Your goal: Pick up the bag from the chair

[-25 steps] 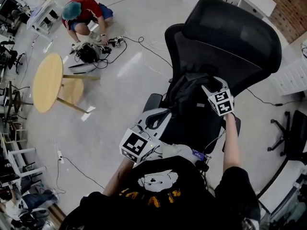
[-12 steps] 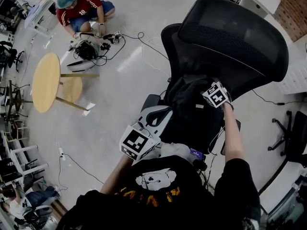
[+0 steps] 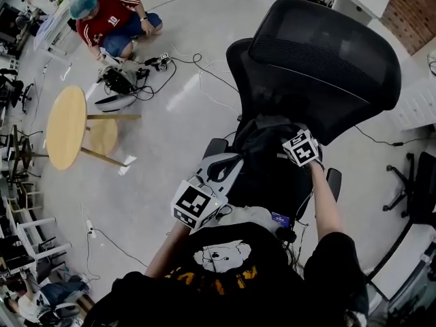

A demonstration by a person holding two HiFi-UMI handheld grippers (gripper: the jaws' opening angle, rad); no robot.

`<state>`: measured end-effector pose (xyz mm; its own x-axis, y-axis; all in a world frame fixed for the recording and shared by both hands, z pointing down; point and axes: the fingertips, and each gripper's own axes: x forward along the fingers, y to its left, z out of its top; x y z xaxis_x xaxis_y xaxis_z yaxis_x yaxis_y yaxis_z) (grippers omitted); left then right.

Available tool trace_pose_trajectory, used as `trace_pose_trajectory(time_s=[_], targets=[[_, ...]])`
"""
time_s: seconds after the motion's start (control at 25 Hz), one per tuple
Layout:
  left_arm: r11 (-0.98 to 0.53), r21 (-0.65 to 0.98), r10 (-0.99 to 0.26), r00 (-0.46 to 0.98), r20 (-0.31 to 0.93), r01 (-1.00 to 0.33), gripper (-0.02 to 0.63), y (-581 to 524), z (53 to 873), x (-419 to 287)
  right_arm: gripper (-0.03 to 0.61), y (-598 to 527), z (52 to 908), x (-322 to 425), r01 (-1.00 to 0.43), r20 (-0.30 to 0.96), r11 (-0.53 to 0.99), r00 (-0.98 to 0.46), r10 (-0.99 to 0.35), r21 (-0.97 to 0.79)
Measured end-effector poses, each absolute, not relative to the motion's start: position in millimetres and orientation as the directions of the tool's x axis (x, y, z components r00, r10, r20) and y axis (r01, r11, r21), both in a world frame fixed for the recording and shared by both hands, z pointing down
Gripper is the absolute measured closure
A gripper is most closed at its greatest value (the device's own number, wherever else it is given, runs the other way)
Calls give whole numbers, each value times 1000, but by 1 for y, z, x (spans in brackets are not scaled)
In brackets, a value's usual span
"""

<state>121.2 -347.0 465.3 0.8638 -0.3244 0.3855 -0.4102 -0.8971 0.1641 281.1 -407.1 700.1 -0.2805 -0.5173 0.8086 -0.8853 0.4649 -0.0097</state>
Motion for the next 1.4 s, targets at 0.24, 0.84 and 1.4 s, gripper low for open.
trace_pose_trajectory(time_s=[0.24, 0.84, 1.4], targets=[[-918, 158, -286, 883, 371, -364, 600, -344, 458, 111, 434, -381, 673, 260, -927, 782, 373, -256, -568, -33], [-945, 162, -227, 925, 304, -285, 600, -331, 448, 35, 509, -312, 592, 205, -975, 673, -66, -97, -734, -213], [-969, 137, -175, 965, 194, -203, 600, -293, 424, -70, 515, -246, 470, 112, -961, 479, -193, 77, -874, -198]])
